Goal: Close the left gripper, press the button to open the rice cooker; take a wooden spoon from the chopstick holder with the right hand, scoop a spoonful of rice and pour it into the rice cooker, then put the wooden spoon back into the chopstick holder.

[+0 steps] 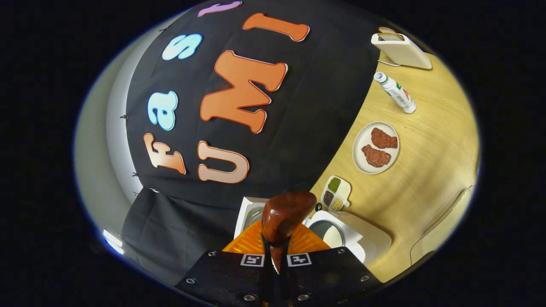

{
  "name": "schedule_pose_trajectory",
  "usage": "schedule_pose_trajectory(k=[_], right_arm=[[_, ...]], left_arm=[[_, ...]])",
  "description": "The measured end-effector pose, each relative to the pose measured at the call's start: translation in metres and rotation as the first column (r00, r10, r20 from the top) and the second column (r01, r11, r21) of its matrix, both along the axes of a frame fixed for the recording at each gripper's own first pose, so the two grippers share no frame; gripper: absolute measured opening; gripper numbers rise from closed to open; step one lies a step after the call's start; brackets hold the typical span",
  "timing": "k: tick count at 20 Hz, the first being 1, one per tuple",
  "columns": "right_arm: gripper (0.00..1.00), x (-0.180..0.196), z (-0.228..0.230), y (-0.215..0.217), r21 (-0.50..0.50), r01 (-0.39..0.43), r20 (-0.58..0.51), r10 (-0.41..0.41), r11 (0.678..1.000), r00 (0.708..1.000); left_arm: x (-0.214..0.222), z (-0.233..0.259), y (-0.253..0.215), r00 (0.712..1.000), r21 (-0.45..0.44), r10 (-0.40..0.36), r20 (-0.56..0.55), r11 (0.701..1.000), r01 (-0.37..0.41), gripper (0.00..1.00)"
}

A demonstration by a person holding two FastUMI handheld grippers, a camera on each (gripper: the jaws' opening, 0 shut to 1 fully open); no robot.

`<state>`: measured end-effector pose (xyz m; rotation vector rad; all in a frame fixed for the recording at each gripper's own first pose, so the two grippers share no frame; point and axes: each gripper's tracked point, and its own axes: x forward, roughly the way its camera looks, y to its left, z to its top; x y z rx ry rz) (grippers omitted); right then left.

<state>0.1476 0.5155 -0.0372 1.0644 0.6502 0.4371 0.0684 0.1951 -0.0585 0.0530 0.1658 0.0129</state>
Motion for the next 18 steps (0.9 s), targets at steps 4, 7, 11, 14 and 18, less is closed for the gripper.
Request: schedule_pose_trajectory(k=[4,7,11,14,18], right_arm=[[0.05,0.008,0.007,0.036,-0.081,-0.025,0.056,0.029,0.996,0.998],[0.05,0.011,0.009,0.054,-0.149,-0.039,0.099,0.054,0.988,0.994],[0.05,0.015,0.005,0.068,-0.247,-0.041,0.156,0.081,0.968,0.984],[0.05,0.017,0.003,0.070,-0.328,-0.029,0.207,0.102,0.944,0.973],[0.05,0.015,-0.003,0.075,-0.392,-0.031,0.240,0.135,0.920,0.962]], left_arm=[[-0.003,-0.007,-0.001,1.000,-0.022,-0.014,-0.017,1.000,0.013,0.87],[-0.006,-0.007,0.001,1.000,-0.014,-0.016,-0.014,1.000,0.015,0.85],[-0.009,-0.011,0.006,1.000,-0.016,-0.006,-0.020,1.000,0.006,0.84],[-0.010,-0.014,0.013,1.000,-0.013,0.009,-0.024,1.000,-0.009,0.85],[-0.011,-0.015,0.015,1.000,-0.010,0.012,-0.025,1.000,-0.013,0.85]])
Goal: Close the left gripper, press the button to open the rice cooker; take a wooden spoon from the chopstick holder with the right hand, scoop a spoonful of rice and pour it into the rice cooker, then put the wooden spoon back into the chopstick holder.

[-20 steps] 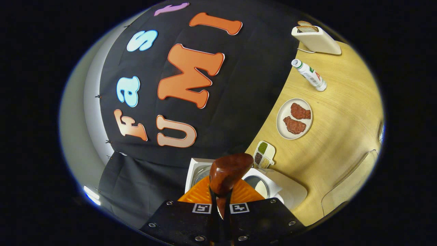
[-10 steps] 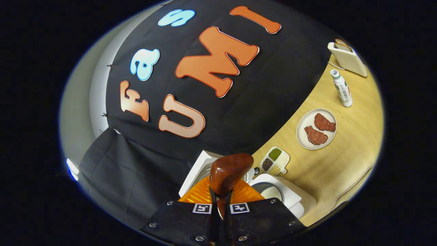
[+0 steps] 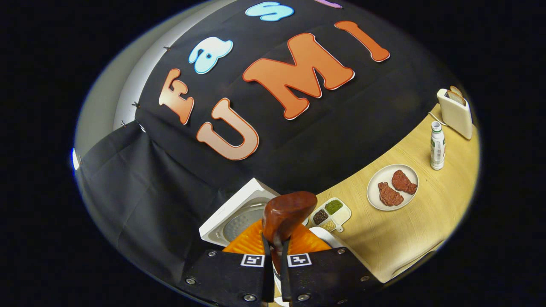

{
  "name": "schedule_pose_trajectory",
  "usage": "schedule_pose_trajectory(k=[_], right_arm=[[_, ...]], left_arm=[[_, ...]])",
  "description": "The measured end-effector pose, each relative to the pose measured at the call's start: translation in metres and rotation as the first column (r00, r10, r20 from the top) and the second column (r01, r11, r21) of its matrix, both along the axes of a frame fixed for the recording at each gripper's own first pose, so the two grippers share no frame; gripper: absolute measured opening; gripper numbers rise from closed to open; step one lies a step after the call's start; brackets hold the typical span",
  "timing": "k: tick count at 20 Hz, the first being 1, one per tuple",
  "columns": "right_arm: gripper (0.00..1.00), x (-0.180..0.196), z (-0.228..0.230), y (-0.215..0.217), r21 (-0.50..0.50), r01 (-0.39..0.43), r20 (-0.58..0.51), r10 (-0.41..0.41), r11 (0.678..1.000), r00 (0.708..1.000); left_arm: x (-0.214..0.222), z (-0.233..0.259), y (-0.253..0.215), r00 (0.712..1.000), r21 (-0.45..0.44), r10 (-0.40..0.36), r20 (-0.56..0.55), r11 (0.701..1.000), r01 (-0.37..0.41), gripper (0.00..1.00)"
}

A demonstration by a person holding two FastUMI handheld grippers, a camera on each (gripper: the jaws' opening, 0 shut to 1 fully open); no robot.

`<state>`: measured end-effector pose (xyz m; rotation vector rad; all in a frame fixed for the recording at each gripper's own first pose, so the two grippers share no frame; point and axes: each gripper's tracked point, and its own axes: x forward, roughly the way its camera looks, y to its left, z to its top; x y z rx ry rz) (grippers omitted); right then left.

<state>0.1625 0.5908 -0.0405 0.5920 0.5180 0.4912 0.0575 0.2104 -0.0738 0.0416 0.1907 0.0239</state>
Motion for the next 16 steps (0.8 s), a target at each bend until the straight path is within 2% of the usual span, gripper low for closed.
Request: schedule_pose_trajectory(k=[4,11,12,16], right_arm=[[0.05,0.001,0.004,0.008,-0.070,-0.016,0.065,0.020,0.997,0.998],[0.05,0.001,0.015,0.016,-0.131,-0.036,0.153,0.056,0.991,0.987],[0.05,0.000,0.016,0.017,-0.136,-0.040,0.161,0.062,0.990,0.985],[0.05,-0.002,0.018,0.020,-0.157,-0.048,0.185,0.077,0.986,0.980]], left_arm=[[0.001,-0.002,0.000,1.000,-0.003,0.003,-0.002,1.000,-0.003,0.84],[0.002,-0.002,-0.001,1.000,-0.015,0.002,0.000,1.000,-0.002,0.84],[0.000,-0.004,-0.001,1.000,-0.017,0.000,-0.001,1.000,0.000,0.87],[0.000,-0.002,-0.001,1.000,-0.010,0.001,0.002,1.000,-0.001,0.85]])
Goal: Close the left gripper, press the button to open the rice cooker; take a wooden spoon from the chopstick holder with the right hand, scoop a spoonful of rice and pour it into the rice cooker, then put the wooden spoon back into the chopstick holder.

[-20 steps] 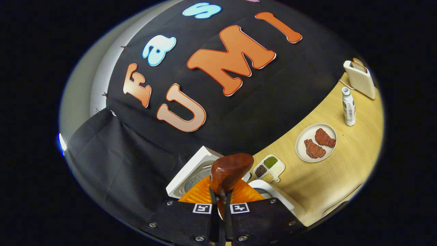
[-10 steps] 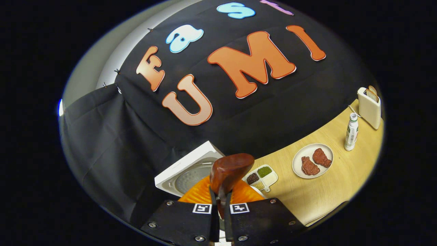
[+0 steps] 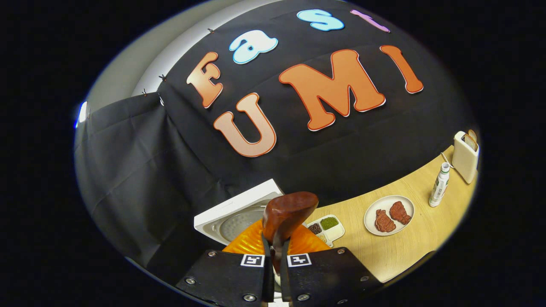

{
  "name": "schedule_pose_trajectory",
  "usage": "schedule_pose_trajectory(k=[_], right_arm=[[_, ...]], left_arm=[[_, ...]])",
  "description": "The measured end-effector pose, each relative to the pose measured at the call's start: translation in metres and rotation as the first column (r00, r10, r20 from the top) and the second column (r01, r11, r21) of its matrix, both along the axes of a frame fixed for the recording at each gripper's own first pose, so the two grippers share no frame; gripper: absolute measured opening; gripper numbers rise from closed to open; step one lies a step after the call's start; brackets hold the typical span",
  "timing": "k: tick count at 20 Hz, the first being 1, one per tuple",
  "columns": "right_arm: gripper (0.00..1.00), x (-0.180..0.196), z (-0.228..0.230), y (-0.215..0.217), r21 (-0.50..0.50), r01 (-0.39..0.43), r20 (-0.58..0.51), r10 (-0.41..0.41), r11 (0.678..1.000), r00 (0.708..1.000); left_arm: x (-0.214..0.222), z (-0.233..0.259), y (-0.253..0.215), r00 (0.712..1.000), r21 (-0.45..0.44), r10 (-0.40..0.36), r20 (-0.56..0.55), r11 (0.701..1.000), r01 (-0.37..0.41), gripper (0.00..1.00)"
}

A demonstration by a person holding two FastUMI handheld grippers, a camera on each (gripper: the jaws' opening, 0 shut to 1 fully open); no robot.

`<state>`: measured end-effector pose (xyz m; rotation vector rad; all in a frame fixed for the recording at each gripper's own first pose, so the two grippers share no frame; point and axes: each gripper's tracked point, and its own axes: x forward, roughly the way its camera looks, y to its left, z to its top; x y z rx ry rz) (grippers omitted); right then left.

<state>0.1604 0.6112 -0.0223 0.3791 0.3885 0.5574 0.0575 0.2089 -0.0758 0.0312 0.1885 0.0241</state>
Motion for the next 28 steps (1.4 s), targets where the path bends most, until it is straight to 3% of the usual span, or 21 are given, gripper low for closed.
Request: schedule_pose_trajectory(k=[15,28], right_arm=[[0.05,-0.006,0.007,0.010,-0.109,-0.036,0.141,0.051,0.993,0.989],[0.05,-0.022,0.020,0.028,-0.267,-0.084,0.326,0.172,0.960,0.929]], left_arm=[[-0.001,-0.006,0.004,1.000,0.004,0.009,-0.010,1.000,-0.009,0.87],[0.004,-0.013,0.008,1.000,0.014,0.012,-0.022,1.000,-0.012,0.85]])
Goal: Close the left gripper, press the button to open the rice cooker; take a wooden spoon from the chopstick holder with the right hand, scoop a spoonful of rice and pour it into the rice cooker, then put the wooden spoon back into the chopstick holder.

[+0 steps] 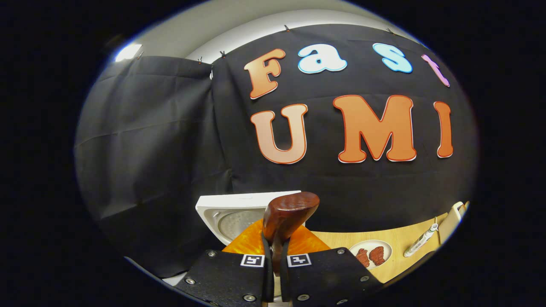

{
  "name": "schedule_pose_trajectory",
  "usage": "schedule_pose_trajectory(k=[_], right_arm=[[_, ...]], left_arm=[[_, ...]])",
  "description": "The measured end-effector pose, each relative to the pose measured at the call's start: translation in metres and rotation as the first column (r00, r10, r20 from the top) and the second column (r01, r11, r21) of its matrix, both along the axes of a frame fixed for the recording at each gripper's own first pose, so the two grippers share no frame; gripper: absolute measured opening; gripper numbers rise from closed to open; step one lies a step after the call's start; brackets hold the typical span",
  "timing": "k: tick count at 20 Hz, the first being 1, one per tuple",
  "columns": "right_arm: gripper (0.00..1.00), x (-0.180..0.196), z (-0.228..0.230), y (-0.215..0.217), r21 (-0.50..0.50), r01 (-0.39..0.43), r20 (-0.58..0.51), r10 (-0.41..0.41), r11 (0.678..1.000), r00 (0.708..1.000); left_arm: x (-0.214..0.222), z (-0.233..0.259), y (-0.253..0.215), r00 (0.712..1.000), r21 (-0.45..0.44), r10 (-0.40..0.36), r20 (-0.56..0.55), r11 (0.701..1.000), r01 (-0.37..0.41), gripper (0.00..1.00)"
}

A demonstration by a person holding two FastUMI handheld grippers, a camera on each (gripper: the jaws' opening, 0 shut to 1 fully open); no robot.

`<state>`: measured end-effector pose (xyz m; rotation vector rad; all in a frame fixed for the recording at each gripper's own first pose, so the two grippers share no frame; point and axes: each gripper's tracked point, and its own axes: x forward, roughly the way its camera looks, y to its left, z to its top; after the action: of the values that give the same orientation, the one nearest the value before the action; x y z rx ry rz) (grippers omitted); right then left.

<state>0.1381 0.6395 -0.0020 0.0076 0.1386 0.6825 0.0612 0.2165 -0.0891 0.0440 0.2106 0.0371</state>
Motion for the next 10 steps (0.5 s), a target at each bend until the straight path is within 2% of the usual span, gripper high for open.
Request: schedule_pose_trajectory(k=[10], right_arm=[[0.05,-0.015,0.000,0.014,-0.113,-0.090,0.124,0.104,0.989,0.987]], left_arm=[[0.002,-0.006,0.000,1.000,0.003,-0.001,-0.011,1.000,0.001,0.85]])
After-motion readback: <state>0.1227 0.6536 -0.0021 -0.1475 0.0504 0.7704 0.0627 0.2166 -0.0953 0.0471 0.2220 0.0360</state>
